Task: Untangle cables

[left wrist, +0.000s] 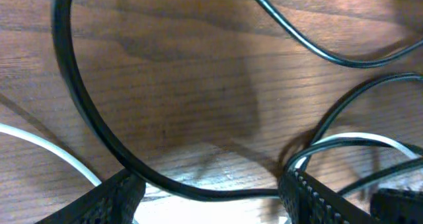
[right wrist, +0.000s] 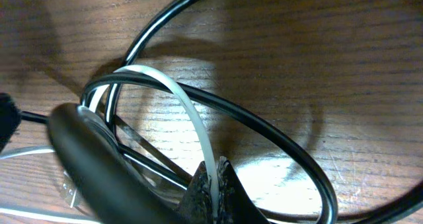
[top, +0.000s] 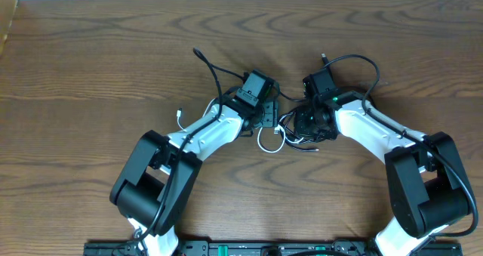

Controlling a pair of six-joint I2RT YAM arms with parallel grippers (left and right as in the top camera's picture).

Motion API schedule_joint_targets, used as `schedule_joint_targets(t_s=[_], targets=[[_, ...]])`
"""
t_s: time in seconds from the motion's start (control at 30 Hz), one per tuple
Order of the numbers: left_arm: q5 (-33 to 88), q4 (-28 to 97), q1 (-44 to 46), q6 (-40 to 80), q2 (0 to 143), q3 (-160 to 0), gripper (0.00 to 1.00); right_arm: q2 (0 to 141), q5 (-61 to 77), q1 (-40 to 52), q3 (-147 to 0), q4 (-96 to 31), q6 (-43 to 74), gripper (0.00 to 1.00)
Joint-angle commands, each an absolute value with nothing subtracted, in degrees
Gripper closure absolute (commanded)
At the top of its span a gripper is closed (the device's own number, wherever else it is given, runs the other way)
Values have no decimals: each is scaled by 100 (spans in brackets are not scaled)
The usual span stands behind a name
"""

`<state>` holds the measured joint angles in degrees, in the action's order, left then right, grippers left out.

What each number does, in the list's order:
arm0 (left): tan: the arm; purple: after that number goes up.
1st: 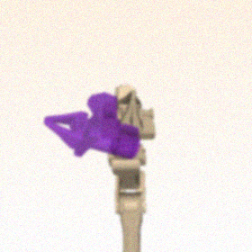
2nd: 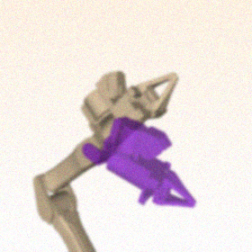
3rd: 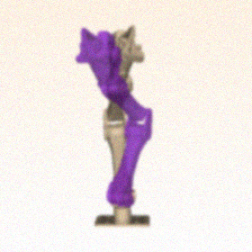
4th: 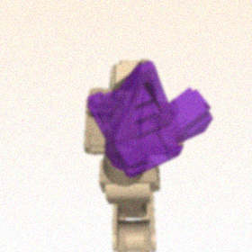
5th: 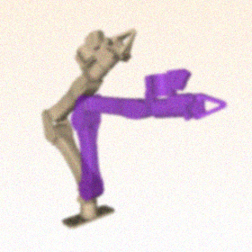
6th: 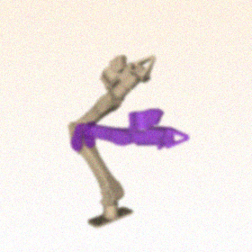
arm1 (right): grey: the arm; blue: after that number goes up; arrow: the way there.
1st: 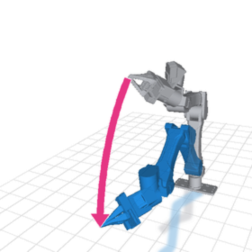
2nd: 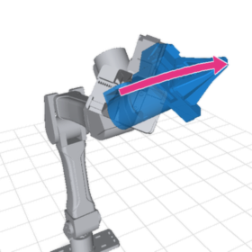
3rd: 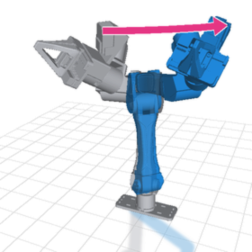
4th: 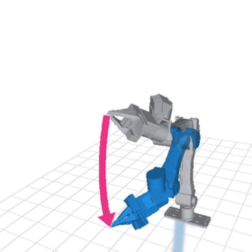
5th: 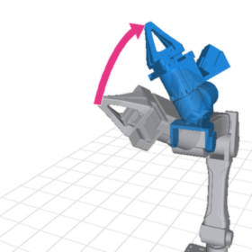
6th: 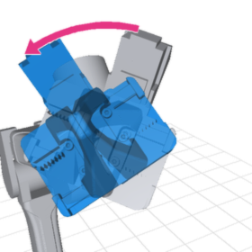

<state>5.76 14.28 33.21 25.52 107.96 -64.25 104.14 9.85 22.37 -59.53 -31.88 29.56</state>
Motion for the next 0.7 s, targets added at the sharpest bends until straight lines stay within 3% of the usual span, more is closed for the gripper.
schedule_joint_targets(t_s=[0.0,0.03,0.1,0.17,0.23,0.47,0.67], targets=[[377,1389,3330,2580,10873,-6396,30,10427,1004,2276,-5942,-3194,3017,99],[377,1363,3328,2580,10873,-6399,31,10427,1007,2276,-5942,-3194,3017,99],[379,1308,3323,2582,10873,-6399,44,10427,1007,2276,-5940,-3199,3017,99],[379,1258,3323,2582,10871,-6399,75,10427,1004,2276,-5942,-3218,3017,99],[377,1251,3312,2578,10864,-6399,91,10427,1004,2276,-5940,-3221,3017,99],[333,1559,2952,2512,10243,-6401,92,10427,735,2228,-5942,-3420,3020,99],[43,2375,2112,2112,9124,-6401,92,10427,445,1793,-5942,-3913,3015,99]])
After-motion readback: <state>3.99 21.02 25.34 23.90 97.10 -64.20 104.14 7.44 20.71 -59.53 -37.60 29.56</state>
